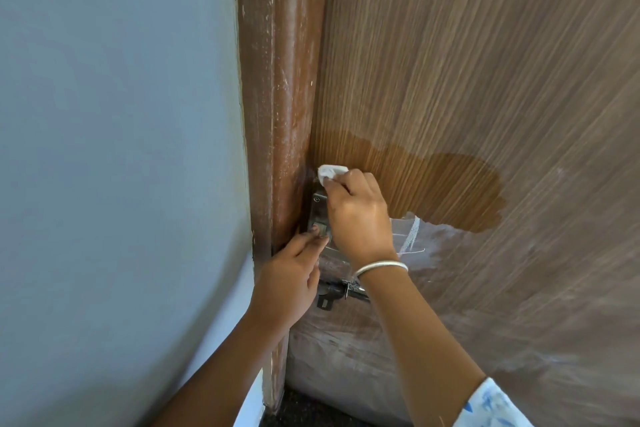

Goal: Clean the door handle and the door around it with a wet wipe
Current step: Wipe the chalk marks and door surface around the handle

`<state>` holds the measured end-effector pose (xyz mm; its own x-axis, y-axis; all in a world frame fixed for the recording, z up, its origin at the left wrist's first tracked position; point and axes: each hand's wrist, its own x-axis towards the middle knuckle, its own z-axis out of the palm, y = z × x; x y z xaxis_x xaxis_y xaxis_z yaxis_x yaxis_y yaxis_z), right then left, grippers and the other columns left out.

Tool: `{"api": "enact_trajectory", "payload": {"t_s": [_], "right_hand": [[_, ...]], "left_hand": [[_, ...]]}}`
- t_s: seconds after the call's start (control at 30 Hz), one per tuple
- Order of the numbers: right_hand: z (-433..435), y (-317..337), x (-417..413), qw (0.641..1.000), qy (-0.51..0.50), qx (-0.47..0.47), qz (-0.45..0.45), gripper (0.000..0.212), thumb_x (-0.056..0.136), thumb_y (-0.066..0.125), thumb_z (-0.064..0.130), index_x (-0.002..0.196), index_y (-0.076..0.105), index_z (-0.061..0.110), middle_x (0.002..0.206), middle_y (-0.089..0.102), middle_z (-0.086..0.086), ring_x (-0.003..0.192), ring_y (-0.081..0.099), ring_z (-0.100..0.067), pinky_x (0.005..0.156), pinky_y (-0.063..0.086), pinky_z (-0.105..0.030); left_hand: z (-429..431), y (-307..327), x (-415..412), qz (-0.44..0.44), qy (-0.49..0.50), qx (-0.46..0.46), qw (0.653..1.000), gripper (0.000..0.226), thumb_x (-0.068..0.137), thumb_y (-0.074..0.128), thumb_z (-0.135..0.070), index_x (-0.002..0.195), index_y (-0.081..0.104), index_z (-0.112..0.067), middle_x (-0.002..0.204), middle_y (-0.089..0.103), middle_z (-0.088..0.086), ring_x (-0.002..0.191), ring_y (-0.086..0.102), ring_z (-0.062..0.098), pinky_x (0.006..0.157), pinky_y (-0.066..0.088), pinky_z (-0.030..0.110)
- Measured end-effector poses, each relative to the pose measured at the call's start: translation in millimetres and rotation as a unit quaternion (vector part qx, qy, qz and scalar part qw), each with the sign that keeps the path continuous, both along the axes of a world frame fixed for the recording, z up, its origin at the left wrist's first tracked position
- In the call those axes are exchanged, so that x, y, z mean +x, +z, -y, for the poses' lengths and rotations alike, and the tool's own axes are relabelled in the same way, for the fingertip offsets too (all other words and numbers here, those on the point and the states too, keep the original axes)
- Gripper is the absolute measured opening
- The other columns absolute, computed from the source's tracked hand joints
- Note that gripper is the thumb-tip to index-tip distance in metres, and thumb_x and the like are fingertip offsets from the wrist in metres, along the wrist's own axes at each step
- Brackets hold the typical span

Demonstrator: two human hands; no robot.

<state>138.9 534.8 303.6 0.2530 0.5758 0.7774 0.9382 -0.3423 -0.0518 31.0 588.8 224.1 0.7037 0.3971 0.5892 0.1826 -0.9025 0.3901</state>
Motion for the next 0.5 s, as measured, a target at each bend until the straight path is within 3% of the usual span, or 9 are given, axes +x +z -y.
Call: {"api": "enact_trajectory", "payload": {"t_s": [0.17,0.23,0.33,0.5], "right_hand": [[-18.6,1.4,-14.2,0.997,0.021,-0.064,-0.038,0.016,0.079,0.049,-0.008,0.074,0.064,-0.005,0.092,0.063,-0.018,0.075,0.054,-0.032,0.061,0.051,-0.03],[-16.4,-0.5,-12.8,0.995,0.019,-0.095,-0.017,0.014,0.077,0.053,-0.009,0.075,0.065,-0.003,0.094,0.064,-0.017,0.077,0.055,-0.031,0.066,0.052,-0.03],[-13.6,-2.4,-11.5,0.986,0.018,-0.163,0.012,0.024,0.083,0.043,-0.004,0.082,0.066,0.002,0.1,0.061,-0.013,0.087,0.053,-0.029,0.077,0.049,-0.028],[-15.0,3.6,-14.3,0.988,0.007,-0.155,-0.005,0.029,0.077,0.038,-0.008,0.071,0.066,-0.001,0.092,0.063,-0.018,0.082,0.054,-0.034,0.068,0.053,-0.034]], "left_hand": [[-1.1,-2.9,1.8,-0.016,0.002,-0.006,1.0,0.033,0.07,0.075,-0.001,0.102,0.068,-0.005,0.109,0.069,0.011,0.08,0.07,0.028,0.063,0.059,0.031],[-1.0,-3.7,2.6,-0.018,0.006,-0.002,1.0,0.031,0.07,0.075,-0.001,0.1,0.069,-0.005,0.108,0.069,0.011,0.079,0.07,0.027,0.064,0.058,0.029],[-1.0,-3.7,3.1,-0.02,0.002,-0.005,1.0,0.031,0.072,0.076,-0.003,0.101,0.068,-0.003,0.108,0.069,0.013,0.081,0.07,0.027,0.066,0.059,0.031],[-1.5,-0.3,1.1,-0.028,0.002,0.009,1.0,0.031,0.071,0.075,-0.003,0.102,0.068,-0.005,0.11,0.069,0.01,0.077,0.07,0.026,0.06,0.059,0.031]]}}
